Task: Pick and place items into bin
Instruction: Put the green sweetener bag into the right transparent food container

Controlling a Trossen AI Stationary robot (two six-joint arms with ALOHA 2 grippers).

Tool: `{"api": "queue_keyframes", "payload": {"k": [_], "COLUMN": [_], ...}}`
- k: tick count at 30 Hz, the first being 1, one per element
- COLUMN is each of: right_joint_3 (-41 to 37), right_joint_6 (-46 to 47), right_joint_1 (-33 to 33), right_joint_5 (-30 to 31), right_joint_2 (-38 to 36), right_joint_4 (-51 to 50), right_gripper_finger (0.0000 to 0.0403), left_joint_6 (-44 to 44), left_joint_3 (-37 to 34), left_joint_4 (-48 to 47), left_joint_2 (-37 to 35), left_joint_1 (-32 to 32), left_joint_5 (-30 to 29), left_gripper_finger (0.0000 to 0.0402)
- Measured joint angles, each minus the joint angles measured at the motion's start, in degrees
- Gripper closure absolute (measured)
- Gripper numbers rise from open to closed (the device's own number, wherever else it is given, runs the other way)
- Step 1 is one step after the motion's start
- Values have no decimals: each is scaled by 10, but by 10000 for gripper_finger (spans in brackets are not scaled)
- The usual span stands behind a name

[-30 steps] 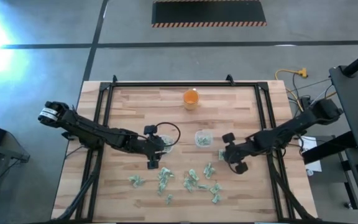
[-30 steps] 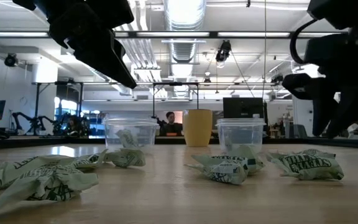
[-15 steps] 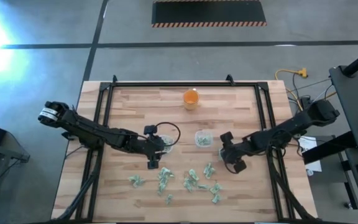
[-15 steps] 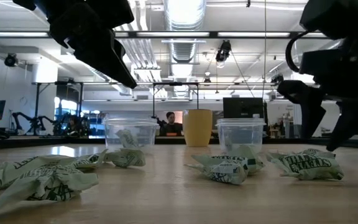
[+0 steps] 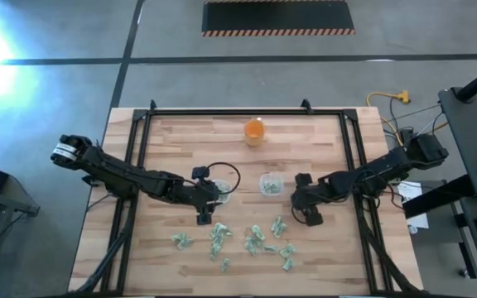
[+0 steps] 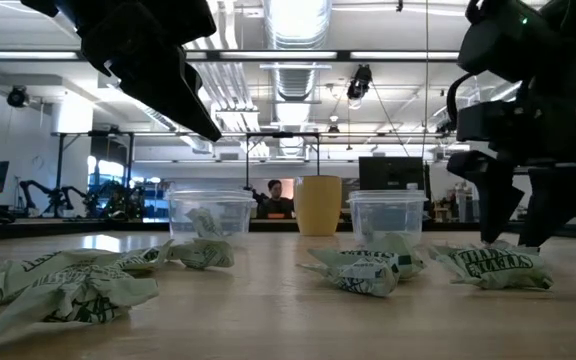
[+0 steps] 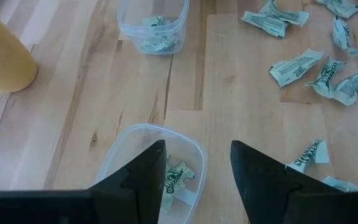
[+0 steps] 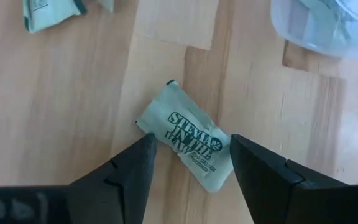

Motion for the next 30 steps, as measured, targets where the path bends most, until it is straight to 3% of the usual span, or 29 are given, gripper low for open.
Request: {"api": "queue_keyframes", "payload": {"k": [5, 11, 22, 30], "right_joint_3": [-1, -2, -2, -4], "right_joint_6": [55, 98, 100, 100], "right_joint_1": [0, 1, 2, 2], "right_joint_5": [1, -3, -4, 3], "right_joint_2": [-8, -15, -17, -52], "right_joint_4": [-15, -39, -41, -45], "right_gripper_finger": [211, 252, 335, 361], "left_joint_6": [0, 0, 0, 0], "left_joint_3": [0, 0, 0, 0], "left_joint_4": [0, -2, -5, -5], "left_joint_2": [0, 0, 0, 0], "left_joint_1": [0, 0, -2, -3], "left_joint_5": [0, 0, 0, 0], "left_gripper_finger": [237, 237, 237, 237]}}
